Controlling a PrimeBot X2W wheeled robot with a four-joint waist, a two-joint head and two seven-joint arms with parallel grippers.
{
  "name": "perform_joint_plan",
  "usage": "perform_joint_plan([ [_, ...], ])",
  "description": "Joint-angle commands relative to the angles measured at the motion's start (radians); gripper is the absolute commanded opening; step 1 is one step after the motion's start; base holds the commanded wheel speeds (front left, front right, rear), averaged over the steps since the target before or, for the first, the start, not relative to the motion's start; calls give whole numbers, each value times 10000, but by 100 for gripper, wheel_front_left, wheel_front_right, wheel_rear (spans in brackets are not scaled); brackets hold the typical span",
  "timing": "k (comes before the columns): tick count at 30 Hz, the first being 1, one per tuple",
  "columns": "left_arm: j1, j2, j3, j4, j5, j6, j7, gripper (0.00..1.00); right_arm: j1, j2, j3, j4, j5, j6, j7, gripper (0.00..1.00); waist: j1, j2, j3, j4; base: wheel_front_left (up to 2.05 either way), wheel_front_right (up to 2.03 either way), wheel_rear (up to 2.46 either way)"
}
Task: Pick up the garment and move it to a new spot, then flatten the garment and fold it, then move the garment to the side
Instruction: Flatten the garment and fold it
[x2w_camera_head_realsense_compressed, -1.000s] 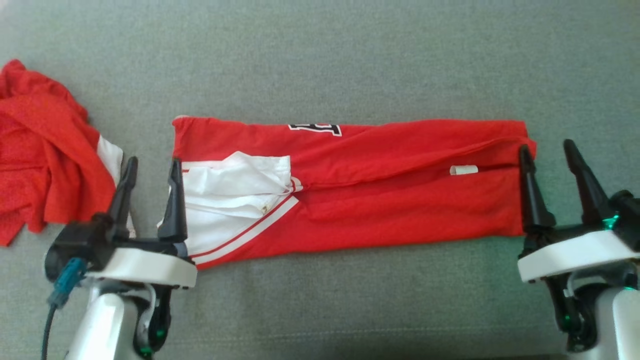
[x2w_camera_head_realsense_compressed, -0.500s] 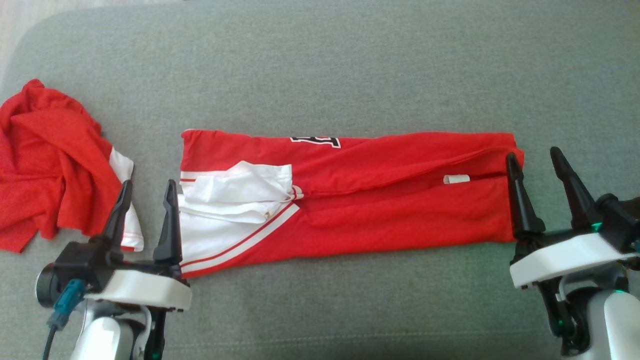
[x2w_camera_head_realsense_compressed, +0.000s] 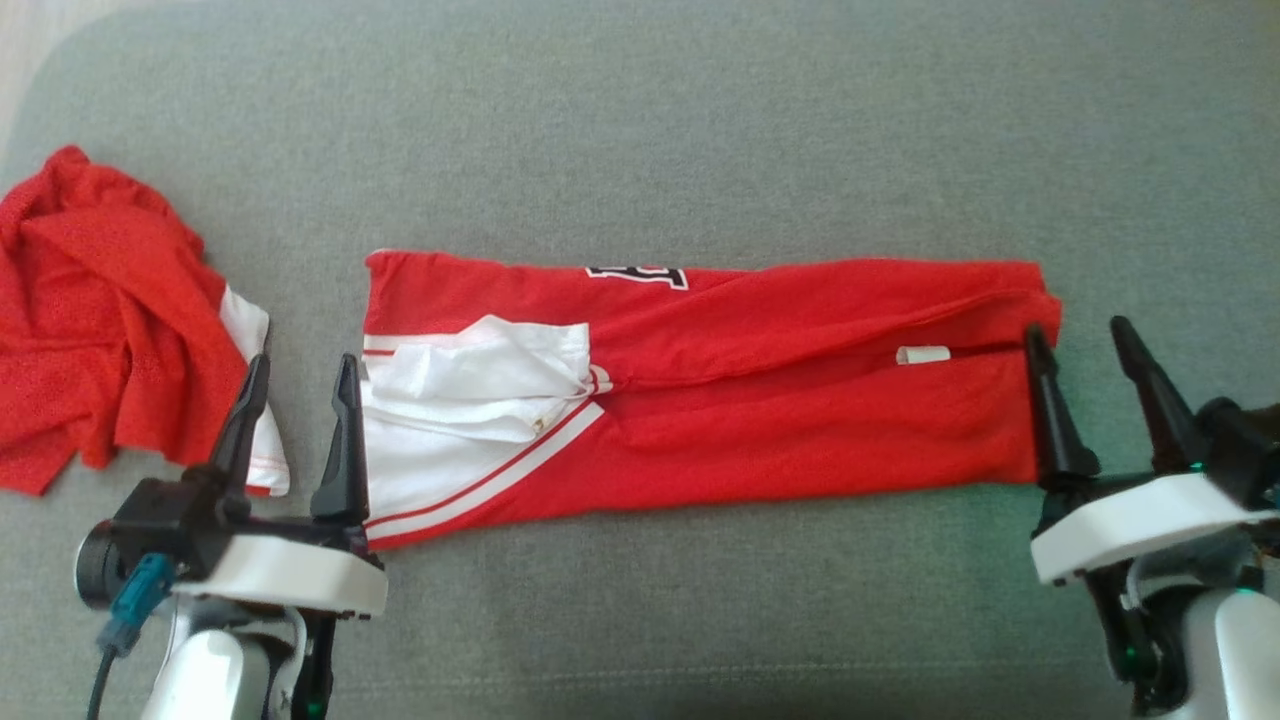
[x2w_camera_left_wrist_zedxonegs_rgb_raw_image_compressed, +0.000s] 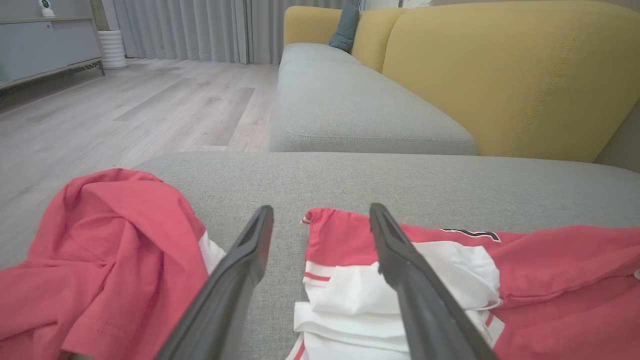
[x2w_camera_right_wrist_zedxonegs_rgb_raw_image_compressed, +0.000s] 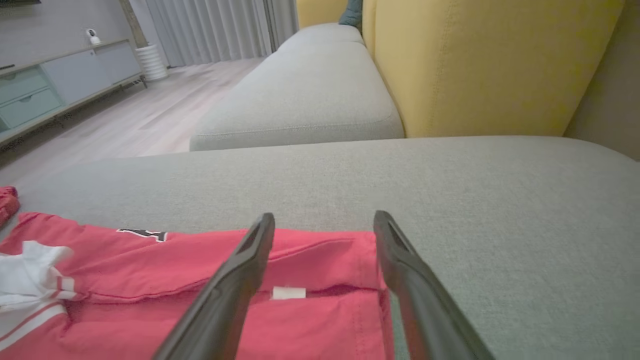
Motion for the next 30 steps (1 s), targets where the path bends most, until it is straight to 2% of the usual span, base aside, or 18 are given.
perform_joint_plan([
  [1, -446, 228, 310, -313, -47, 18, -71, 100, -438, -121, 126, -244, 53, -9, 19, 100, 1, 0, 152, 75, 0, 0, 0],
  [10, -1174, 163, 190, -217, -37, -146, -249, 100, -1962, -507, -602, 1245, 220, -9, 17, 100, 1, 0, 1000, 352, 0, 0, 0],
  [18, -1687, 92, 76, 63, 3, -352, -379, 100, -2581, -386, -986, 2481, 157, -9, 558, 100, 1, 0, 1424, 474, 0, 0, 0],
  [24, -1746, 29, 79, 178, 12, -400, -423, 100, -1899, -141, -1083, 2434, 320, -9, 1144, 100, 1, 0, 1432, 494, 0, 0, 0],
  [30, -1718, 8, 163, 215, 21, -408, -445, 100, -924, 87, -990, 1757, 617, -9, 1766, 100, 1, 0, 1458, 414, 0, 0, 0],
])
